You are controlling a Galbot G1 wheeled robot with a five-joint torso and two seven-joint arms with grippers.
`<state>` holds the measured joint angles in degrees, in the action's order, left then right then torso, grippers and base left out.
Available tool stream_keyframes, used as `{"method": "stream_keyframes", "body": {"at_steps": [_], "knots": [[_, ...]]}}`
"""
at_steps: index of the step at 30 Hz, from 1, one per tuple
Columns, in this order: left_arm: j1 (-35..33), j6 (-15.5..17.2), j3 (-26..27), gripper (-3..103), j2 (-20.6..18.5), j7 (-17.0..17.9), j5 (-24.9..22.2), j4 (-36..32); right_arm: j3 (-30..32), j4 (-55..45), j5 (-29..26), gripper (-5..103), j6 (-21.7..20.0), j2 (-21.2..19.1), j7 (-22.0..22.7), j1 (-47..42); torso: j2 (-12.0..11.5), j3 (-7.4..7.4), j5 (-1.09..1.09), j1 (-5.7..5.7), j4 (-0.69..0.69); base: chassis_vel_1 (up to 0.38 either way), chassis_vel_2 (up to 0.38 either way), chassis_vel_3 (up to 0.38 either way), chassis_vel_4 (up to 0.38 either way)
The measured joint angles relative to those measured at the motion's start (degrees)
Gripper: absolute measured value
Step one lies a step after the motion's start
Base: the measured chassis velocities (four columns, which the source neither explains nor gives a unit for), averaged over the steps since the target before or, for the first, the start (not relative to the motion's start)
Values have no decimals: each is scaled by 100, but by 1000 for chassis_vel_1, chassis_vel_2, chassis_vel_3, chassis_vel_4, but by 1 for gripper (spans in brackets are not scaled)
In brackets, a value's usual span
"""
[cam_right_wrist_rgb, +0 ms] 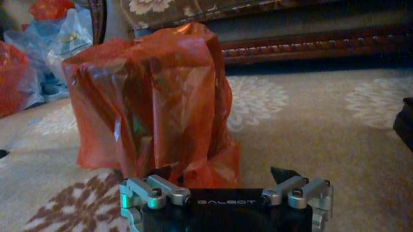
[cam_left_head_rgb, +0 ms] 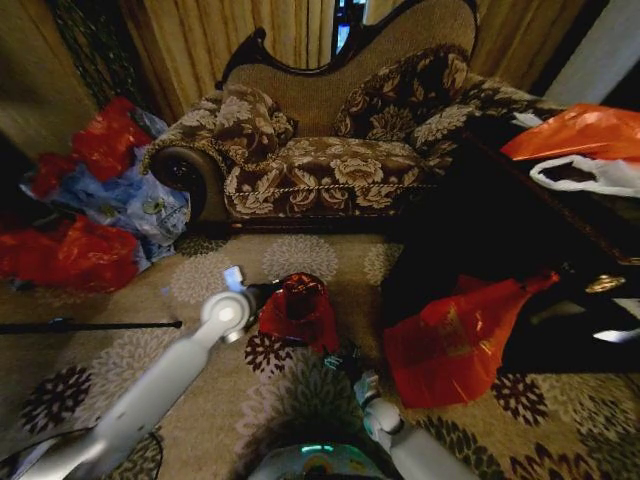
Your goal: Place a garbage bag over the trash bin.
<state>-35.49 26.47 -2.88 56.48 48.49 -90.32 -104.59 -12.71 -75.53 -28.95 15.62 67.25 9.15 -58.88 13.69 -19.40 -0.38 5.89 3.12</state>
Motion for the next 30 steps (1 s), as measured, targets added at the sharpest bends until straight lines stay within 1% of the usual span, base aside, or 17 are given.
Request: {"method": "stream_keyframes", "body": {"at_steps": [1, 2, 4, 5, 7, 8, 10, 12, 15, 16, 20, 23, 24, 26, 27, 28, 30], "knots": [[153, 2, -135, 0, 127, 94, 1, 226, 34, 11, -9, 100, -1, 10, -1, 9, 0, 0, 2, 0, -1, 0, 0, 0, 0], [317, 2, -299, 0, 301, 207, 37, 519, 88, 32, -11, 100, 0, 31, -1, 13, 0, 0, -3, 0, 0, 0, 0, 0, 0], [396, 2, -370, 0, 393, 246, 78, 676, 119, 40, -12, 100, 0, 46, -1, 7, 0, 0, -3, 0, 1, 0, 0, 0, 0], [514, 4, -469, 0, 559, 287, 186, 941, 157, 38, -12, 100, 1, 58, -2, -13, 0, 0, 0, 0, 0, 0, 0, 0, 0], [668, 32, -635, 0, 860, 314, 356, 1338, 209, -3, -14, 100, 2, 47, 0, -66, 0, 0, -3, 0, 0, 0, 0, 0, 0], [668, 32, -635, 0, 860, 314, 356, 1338, 209, -3, -14, 100, 2, 47, 0, -66, 0, 0, -3, 0, 0, 0, 0, 0, 0], [779, 56, -819, 0, 1070, 374, 480, 1565, 262, -25, -14, 100, 2, 18, 1, -103, 0, 1, 0, -1, 1, 0, 0, 0, 0], [809, 61, -892, 0, 1127, 387, 536, 1643, 285, -25, -14, 100, 3, 9, 1, -108, 0, 1, 0, -1, 1, 0, 0, 0, 0], [935, 75, -1021, 0, 1296, 392, 699, 1970, 365, -23, -13, 100, 9, -47, 1, -121, 0, 1, -1, -1, 0, 0, 0, 0, 0], [935, 75, -1021, 0, 1296, 392, 699, 1970, 365, -23, -13, 100, 9, -47, 1, -121, 0, 1, -1, -1, 0, 0, 0, 0, 0], [1033, 106, -1030, 0, 1450, 406, 844, 2371, 418, -27, -27, 100, 14, -96, 1, -140, 0, 1, -2, -1, 0, 0, 0, 0, 0], [1143, 206, -1023, 0, 1529, 409, 861, 2738, 422, -60, -42, 100, 16, -142, 2, -165, 0, 1, -2, -1, 0, 0, 0, 0, 0], [1143, 206, -1023, 0, 1529, 409, 861, 2738, 422, -60, -42, 100, 16, -142, 2, -165, 0, 1, -2, -1, 0, 0, 0, 0, 0], [1225, 232, -1021, 0, 1580, 356, 871, 3043, 400, -88, -58, 100, 15, -161, 13, -156, 0, 1, -2, -1, 0, 0, 0, 0, 0], [1225, 232, -1021, 0, 1580, 356, 871, 3043, 400, -88, -58, 100, 15, -161, 13, -156, 0, 1, -2, -1, 0, 0, 0, 0, 0], [1289, 237, -1019, 0, 1640, 287, 908, 3313, 370, -95, -70, 100, 12, -172, 22, -130, 0, 1, -2, -1, -1, 0, 0, 0, 0], [1352, 237, -1027, 0, 1738, 192, 961, 3611, 354, -112, -78, 100, 6, -183, 36, -105, 0, 1, -2, -1, -1, 0, 0, 0, 0]]}}
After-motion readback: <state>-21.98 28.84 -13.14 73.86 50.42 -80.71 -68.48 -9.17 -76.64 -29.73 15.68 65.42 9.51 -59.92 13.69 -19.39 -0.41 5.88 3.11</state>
